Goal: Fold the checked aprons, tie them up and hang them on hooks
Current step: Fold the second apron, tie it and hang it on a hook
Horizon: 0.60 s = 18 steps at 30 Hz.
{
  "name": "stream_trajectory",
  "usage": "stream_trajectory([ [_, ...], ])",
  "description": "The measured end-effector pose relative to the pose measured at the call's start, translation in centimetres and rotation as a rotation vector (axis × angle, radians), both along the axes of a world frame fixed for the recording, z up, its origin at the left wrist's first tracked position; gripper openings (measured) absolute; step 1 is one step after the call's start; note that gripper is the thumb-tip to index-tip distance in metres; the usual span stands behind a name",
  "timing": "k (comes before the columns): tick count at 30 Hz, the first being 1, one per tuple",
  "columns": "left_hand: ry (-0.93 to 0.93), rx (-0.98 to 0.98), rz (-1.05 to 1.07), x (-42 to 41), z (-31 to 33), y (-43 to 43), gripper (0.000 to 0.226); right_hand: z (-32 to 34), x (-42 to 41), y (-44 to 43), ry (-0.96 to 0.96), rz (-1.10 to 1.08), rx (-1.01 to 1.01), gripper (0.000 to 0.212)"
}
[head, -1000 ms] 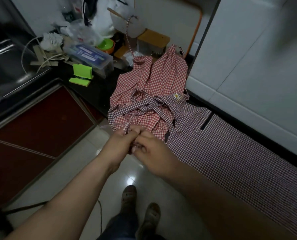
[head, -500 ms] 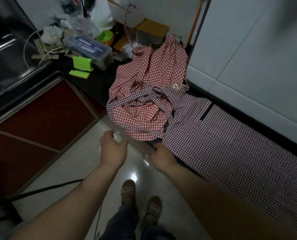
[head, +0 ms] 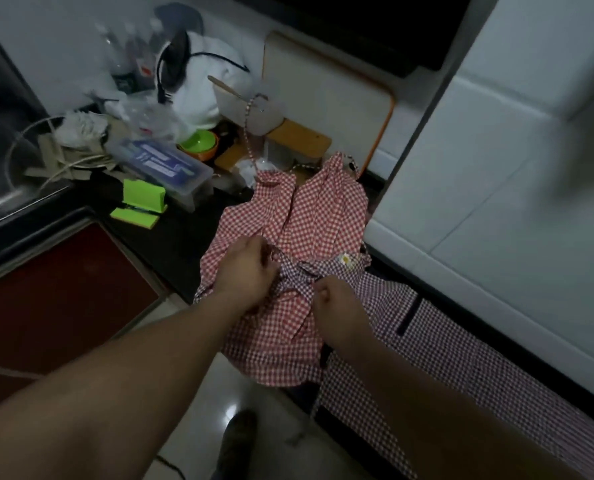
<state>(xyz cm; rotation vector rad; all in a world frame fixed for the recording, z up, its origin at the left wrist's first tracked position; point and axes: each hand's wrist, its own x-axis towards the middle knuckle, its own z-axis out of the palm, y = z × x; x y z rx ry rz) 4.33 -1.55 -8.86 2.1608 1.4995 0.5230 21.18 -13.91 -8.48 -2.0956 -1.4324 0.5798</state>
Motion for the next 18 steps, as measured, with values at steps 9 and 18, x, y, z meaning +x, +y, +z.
stream_trajectory([
  [9, 0.526, 0.119, -0.697, 1.6, -0.8, 7.7, 0.049, 0.0, 3.3, 5.8, -0.129, -0.002, -0.074, 0.027],
  [18, 0.033, -0.823, -0.561, 8.9, 5.9, 8.9, 0.064, 3.1, 5.1, 1.6, 0.295, -0.348, 0.153, 0.024],
])
